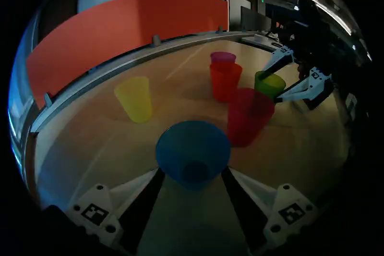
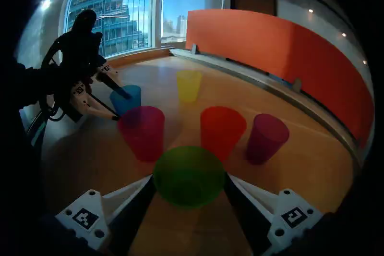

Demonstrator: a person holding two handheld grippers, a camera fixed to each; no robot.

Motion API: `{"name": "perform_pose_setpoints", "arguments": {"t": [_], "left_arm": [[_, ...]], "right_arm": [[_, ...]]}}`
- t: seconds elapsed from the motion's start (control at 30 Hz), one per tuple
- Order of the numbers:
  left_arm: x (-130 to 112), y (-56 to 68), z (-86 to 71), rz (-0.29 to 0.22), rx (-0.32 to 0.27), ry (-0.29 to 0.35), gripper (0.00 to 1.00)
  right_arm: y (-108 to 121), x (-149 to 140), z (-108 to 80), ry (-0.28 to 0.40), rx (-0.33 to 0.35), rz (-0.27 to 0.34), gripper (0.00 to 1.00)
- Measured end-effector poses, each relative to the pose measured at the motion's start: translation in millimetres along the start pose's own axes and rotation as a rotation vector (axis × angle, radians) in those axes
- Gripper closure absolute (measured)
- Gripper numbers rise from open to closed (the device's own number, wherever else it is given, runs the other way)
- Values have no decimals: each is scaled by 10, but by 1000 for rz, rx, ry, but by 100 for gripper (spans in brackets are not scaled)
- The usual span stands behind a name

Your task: Pour water

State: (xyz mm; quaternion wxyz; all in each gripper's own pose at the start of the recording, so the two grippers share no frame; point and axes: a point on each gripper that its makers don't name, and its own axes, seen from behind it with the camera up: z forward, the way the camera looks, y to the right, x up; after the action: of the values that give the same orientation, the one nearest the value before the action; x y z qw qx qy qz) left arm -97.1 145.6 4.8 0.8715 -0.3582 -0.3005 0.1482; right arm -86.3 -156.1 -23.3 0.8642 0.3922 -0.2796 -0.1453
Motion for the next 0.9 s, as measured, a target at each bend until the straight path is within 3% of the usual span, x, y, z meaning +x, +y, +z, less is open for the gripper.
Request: {"name": "perform_pose_setpoints", "arguments": {"t": [0.47,0.9], "left_arm": [[-163,-16,-248,-14,39,-2,13],[-235,-97,-634,-64,115,50,13]], "right_arm": [[66,-146,-285,7,-59,36,0],[104,-297,-644,29,-129,66,0]]}}
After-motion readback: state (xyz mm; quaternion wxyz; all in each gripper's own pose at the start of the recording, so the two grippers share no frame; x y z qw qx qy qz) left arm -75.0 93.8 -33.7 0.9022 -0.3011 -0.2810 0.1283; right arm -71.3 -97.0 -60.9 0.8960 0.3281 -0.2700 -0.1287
